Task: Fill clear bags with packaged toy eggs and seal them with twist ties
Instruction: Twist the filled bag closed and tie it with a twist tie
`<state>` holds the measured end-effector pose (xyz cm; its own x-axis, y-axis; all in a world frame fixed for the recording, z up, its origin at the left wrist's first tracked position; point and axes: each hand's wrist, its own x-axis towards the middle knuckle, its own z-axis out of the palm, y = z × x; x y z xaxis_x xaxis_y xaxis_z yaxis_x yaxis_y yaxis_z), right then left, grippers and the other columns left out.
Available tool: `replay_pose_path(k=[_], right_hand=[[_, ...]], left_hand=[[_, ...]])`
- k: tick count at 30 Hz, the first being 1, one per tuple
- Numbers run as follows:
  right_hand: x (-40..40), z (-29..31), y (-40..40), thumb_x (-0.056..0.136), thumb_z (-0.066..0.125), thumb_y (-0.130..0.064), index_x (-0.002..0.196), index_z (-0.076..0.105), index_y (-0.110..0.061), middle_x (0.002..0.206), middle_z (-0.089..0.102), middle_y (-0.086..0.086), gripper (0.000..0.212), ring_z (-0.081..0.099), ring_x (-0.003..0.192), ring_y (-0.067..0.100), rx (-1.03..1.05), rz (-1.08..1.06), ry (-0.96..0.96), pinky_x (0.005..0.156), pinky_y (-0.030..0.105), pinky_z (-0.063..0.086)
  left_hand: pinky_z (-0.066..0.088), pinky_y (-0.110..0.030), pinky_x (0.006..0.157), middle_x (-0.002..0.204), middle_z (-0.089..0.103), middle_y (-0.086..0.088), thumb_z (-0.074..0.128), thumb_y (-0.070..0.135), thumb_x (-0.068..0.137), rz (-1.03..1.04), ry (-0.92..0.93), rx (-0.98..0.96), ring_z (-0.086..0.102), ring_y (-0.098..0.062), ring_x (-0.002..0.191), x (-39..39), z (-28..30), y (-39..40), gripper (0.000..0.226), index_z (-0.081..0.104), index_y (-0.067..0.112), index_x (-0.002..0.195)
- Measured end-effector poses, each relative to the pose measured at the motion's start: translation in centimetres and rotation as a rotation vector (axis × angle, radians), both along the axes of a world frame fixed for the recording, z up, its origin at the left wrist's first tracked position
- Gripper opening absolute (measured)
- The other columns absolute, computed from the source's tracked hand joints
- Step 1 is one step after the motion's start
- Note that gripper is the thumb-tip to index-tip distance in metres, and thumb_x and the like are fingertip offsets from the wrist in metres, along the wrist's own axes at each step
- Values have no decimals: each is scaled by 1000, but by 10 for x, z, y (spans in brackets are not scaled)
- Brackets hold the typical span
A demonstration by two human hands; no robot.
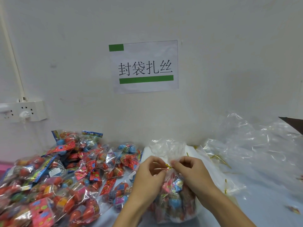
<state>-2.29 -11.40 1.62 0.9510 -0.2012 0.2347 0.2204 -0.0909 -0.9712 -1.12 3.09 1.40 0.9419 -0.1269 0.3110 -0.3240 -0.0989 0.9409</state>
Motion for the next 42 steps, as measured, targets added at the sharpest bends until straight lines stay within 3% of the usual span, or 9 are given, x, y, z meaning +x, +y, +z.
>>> replay_pose_path(k=[8, 14, 18, 23, 27, 31, 34, 36, 42], right_hand=[[2, -1, -1, 92, 70, -17, 79, 76, -4, 87, 72, 24, 19, 72, 82, 35, 11, 29, 51, 85, 49, 57], [-1, 1, -1, 89, 72, -21, 82, 79, -11, 92, 70, 29, 14, 70, 84, 41, 35, 76, 54, 89, 50, 56], [-1, 0, -1, 90, 69, -17, 80, 80, -13, 87, 75, 21, 15, 73, 89, 37, 34, 88, 52, 83, 43, 59], [-1, -1, -1, 93, 66, -16, 79, 79, -10, 84, 76, 16, 20, 73, 87, 33, -1, 85, 58, 84, 44, 58], [-1, 0, -2, 93, 69, -20, 70, 74, -12, 72, 73, 6, 24, 69, 70, 19, -104, 38, -8, 70, 29, 55], [-2, 2, -1, 92, 70, -16, 71, 69, -14, 62, 65, -3, 22, 57, 59, 5, -244, 27, -88, 59, 18, 46], [-2, 1, 4, 92, 70, -11, 72, 68, -13, 68, 67, -3, 20, 60, 65, 4, -305, 19, -145, 63, 15, 45], [-3, 1, 8, 92, 70, -12, 73, 67, -14, 73, 69, -3, 20, 62, 69, 6, -320, 5, -160, 64, 15, 45], [-5, 0, 14, 91, 70, -13, 72, 67, -14, 72, 70, 0, 19, 64, 70, 10, -280, -48, -177, 65, 14, 46]], left_hand=[[55, -17, 67, 91, 71, 17, 76, 13, 87, 63, -322, 255, 71, -4, 83, -1, -1, 1, 18, 69, 29, 88], [57, -21, 74, 97, 74, 12, 70, 11, 91, 103, -475, 374, 68, -5, 83, 1, -2, 0, 18, 76, 21, 104], [53, -13, 71, 92, 71, 19, 69, 13, 91, 122, -498, 388, 65, -1, 84, 1, -2, 0, 16, 76, 21, 104], [46, -8, 67, 76, 67, 21, 67, 10, 93, 84, -375, 384, 64, 4, 78, -1, 0, -1, 19, 68, 26, 83], [45, -9, 69, 74, 69, 15, 64, 10, 93, 84, -157, 288, 62, 4, 76, -1, 1, -1, 23, 69, 24, 75], [53, -32, 75, 83, 71, 1, 57, 18, 99, 9, 144, 138, 63, -11, 77, -2, 3, -4, 15, 70, 12, 93], [52, -48, 92, 94, 67, -14, 50, 15, 103, -29, 282, 61, 63, -24, 88, -3, 3, -5, 19, 63, 2, 103], [51, -44, 87, 89, 65, -16, 47, 11, 101, -19, 299, 59, 61, -24, 84, -2, 5, -4, 24, 62, -4, 90], [37, -34, 65, 63, 51, -10, 51, 12, 96, 46, 314, 99, 46, -19, 59, -1, 8, -3, 32, 58, 9, 65]])
